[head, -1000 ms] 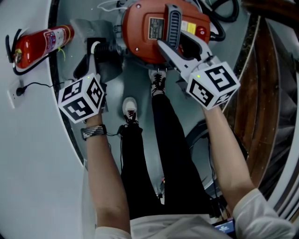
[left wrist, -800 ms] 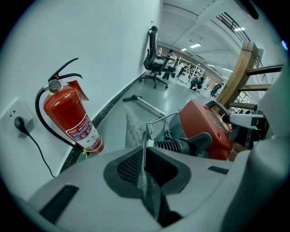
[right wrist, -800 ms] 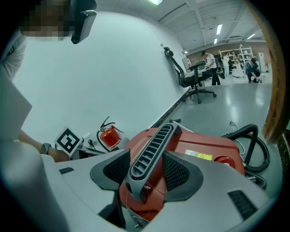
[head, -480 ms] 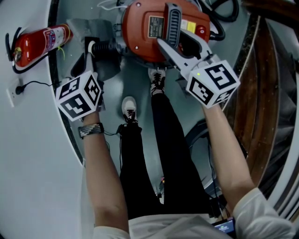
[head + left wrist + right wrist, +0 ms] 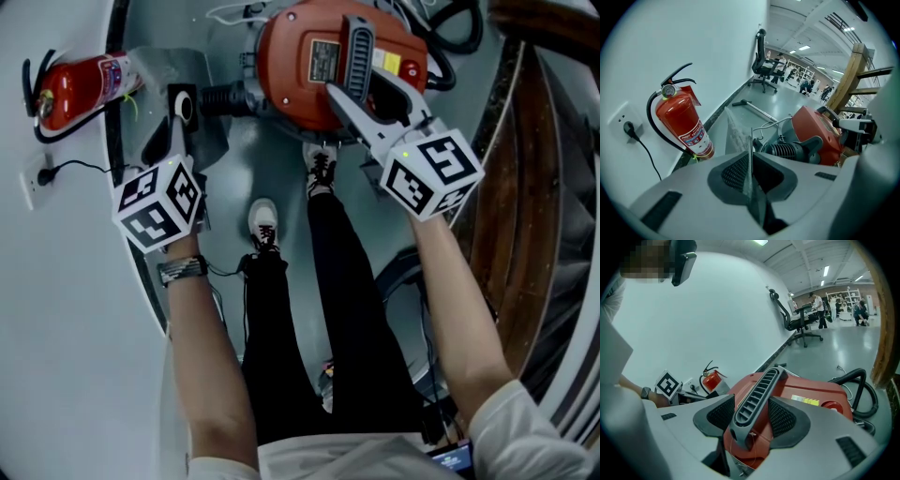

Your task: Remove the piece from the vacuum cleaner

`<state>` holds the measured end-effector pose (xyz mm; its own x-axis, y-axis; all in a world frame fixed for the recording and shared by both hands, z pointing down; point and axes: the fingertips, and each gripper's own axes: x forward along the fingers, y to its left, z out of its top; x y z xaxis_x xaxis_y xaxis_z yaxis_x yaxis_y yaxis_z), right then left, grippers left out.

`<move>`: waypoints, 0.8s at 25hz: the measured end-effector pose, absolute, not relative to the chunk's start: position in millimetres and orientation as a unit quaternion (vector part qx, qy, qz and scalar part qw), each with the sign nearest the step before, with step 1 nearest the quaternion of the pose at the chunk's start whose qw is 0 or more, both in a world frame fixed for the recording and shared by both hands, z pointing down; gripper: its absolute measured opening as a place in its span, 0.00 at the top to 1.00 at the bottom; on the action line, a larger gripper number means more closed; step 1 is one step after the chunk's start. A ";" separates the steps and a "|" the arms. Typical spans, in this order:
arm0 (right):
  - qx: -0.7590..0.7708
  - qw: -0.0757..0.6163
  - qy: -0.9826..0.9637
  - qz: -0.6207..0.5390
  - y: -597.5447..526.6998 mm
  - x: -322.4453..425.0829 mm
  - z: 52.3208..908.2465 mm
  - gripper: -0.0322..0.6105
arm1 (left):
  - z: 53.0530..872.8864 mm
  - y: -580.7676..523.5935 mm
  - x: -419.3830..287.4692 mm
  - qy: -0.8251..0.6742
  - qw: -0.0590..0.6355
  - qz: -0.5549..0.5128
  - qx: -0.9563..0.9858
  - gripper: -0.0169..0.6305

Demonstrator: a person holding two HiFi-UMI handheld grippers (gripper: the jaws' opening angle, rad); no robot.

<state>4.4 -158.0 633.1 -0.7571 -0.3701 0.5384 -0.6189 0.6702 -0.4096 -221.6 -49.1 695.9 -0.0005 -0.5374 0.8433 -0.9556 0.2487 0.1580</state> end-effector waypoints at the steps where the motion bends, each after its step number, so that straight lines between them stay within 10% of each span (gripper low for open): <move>1: 0.280 0.210 -0.889 0.296 -158.4 4.7 633.1 0.60 | 694.7 -47.1 -221.3 -0.665 0.430 0.243 0.560 0.93; 20: 0.329 0.256 -0.851 0.319 -155.9 11.6 638.1 0.60 | 619.6 -22.1 -216.1 -0.636 0.381 0.288 0.607 0.92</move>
<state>11.6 -155.9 638.1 -0.6529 -0.3968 0.6452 -0.7229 0.5809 -0.3742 -216.1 -22.1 619.6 0.0259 -0.5522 0.8333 -0.9906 0.0981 0.0958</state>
